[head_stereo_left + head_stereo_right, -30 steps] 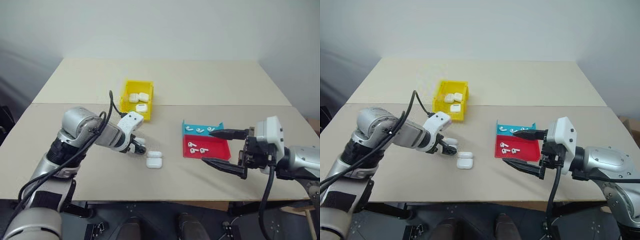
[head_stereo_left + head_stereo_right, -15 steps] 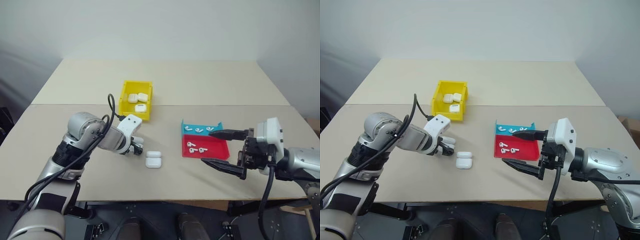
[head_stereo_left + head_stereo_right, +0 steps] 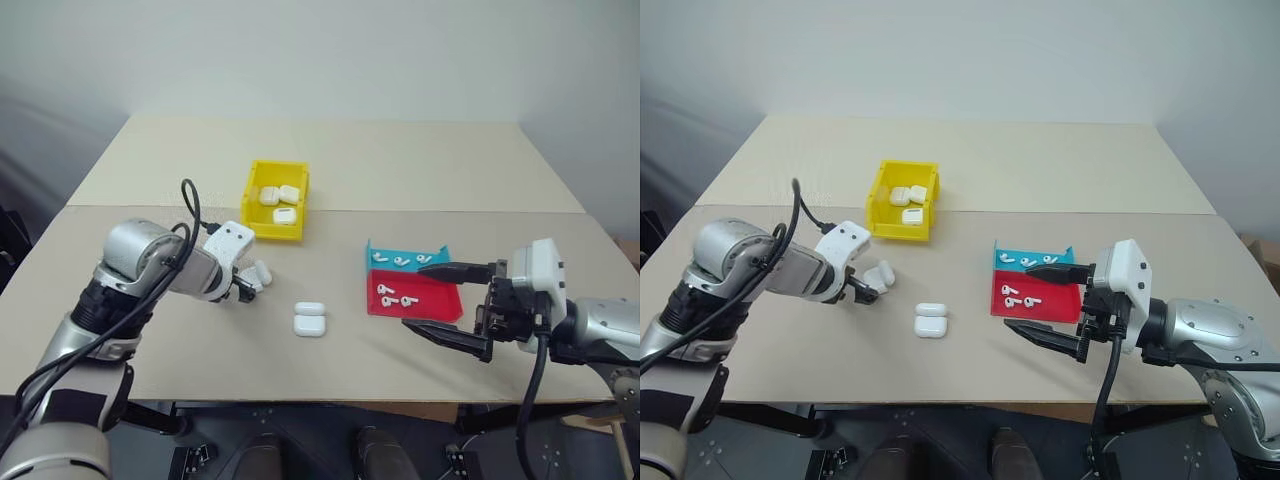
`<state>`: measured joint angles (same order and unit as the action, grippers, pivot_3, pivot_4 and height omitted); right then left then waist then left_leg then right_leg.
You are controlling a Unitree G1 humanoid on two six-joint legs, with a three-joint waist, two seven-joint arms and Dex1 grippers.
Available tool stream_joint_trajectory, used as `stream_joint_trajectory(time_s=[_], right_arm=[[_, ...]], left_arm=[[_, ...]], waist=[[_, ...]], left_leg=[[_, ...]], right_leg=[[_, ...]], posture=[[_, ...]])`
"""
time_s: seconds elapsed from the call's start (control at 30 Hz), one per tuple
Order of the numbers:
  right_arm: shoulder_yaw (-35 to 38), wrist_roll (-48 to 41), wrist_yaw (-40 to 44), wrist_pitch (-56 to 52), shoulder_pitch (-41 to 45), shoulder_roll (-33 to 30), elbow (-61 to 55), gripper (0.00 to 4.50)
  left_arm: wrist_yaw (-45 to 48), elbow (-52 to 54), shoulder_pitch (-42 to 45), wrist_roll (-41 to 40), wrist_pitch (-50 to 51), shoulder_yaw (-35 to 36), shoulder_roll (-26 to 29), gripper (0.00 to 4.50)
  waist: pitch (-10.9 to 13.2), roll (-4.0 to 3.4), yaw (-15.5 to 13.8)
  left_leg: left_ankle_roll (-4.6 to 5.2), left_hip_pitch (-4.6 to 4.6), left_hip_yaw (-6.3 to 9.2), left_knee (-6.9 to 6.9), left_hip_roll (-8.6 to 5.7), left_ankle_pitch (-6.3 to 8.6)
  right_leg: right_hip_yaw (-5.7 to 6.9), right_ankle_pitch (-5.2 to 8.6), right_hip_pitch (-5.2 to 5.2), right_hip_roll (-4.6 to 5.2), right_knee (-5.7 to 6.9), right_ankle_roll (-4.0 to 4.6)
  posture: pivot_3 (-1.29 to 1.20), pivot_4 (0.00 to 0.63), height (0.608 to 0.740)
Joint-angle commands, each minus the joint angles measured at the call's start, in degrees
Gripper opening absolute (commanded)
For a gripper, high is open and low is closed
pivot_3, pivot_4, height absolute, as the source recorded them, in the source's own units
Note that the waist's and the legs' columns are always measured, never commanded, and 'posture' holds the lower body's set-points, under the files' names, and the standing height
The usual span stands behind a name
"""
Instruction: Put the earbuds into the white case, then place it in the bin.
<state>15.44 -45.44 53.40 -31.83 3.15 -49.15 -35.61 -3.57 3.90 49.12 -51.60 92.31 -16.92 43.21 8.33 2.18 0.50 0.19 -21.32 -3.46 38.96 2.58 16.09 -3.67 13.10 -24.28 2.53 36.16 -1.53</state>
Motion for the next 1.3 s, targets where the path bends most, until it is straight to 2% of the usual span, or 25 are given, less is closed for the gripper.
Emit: stream_joint_trajectory(time_s=[0.03, 0.17, 0.33, 0.53, 0.6, 0.83, 1.03, 1.3], right_arm=[[1.53, -0.81, -0.1, 0.95, -0.13, -0.08, -2.07, 4.48], [1.29, -0.88, -0.5, 0.77, -0.06, 0.03, -2.37, 4.48], [1.27, -1.33, -1.02, 0.73, -0.01, 0.19, -2.81, 4.48], [0.89, -1.2, -1.74, 1.05, -0.28, 0.56, -3.53, 4.48], [1.26, -1.15, -1.9, 1.12, -0.81, 0.64, -3.93, 4.48], [1.48, -1.02, -2.04, 1.51, -1.24, 0.79, -4.03, 4.48], [0.54, -0.99, -1.78, 1.65, -0.17, 0.98, -3.45, 4.48], [0.56, -1.82, -1.86, 0.83, 0.65, 0.73, -3.77, 4.48]], left_arm=[[6.49, 2.94, 2.99, 0.56, 0.19, -1.48, 2.41, 4.5], [15.32, 2.63, 6.54, 2.41, 0.18, -6.22, 5.94, 4.5], [24.98, -4.52, 12.21, 9.17, -3.64, -12.81, 6.9, 4.5], [32.84, -9.92, 14.79, 16.86, -8.34, -18.63, 4.62, 4.5], [33.79, -11.19, 14.85, 18.06, -7.24, -18.7, 3.03, 4.5], [31.17, -14.33, 14.44, 22.33, -1.32, -12.25, -2.54, 4.5], [37.88, -6.85, 12.65, 25.87, -9.94, -20.15, 2.55, 4.5], [51.4, -12.35, 15.38, 35.58, -24.06, -29.08, 5.54, 4.5]], waist=[[0.0, 0.0, 0.01], [0.0, 0.0, 0.04], [0.0, 0.0, 0.01], [0.0, 0.0, -0.01], [0.0, 0.0, -0.04], [0.0, 0.01, -0.07], [0.0, 0.0, 0.21], [0.0, 0.0, -0.51]], left_leg=[[0.0, 0.0, 0.0, 0.0, 0.0, 0.0], [0.0, 0.01, -0.01, 0.0, 0.0, 0.0], [0.0, 0.02, -0.03, 0.01, -0.02, 0.0], [0.01, -0.06, -0.05, 0.0, -0.03, 0.01], [0.02, -0.08, -0.04, 0.01, -0.03, 0.01], [0.02, -0.16, 0.01, 0.06, -0.03, 0.01], [0.02, -0.15, 0.02, 0.04, -0.01, 0.01], [0.02, -0.17, -0.01, 0.09, -0.03, 0.01]], right_leg=[[0.0, 0.0, 0.0, 0.0, -0.01, 0.0], [0.01, 0.0, 0.0, -0.01, 0.01, 0.0], [0.01, 0.01, 0.02, -0.02, 0.01, 0.0], [0.02, 0.01, -0.01, -0.01, -0.05, -0.01], [0.02, 0.01, -0.03, -0.01, -0.05, -0.01], [0.05, 0.01, -0.07, -0.01, -0.03, -0.02], [0.03, 0.01, -0.09, -0.02, 0.01, -0.01], [0.06, 0.01, -0.07, -0.02, -0.01, -0.01]], posture=[[0.0, 0.15, 0.74], [0.0, 0.15, 0.74], [0.0, 0.15, 0.74], [0.0, 0.15, 0.74], [0.0, 0.15, 0.74], [0.0, 0.15, 0.74], [0.0, 0.15, 0.74], [0.0, 0.15, 0.74]])
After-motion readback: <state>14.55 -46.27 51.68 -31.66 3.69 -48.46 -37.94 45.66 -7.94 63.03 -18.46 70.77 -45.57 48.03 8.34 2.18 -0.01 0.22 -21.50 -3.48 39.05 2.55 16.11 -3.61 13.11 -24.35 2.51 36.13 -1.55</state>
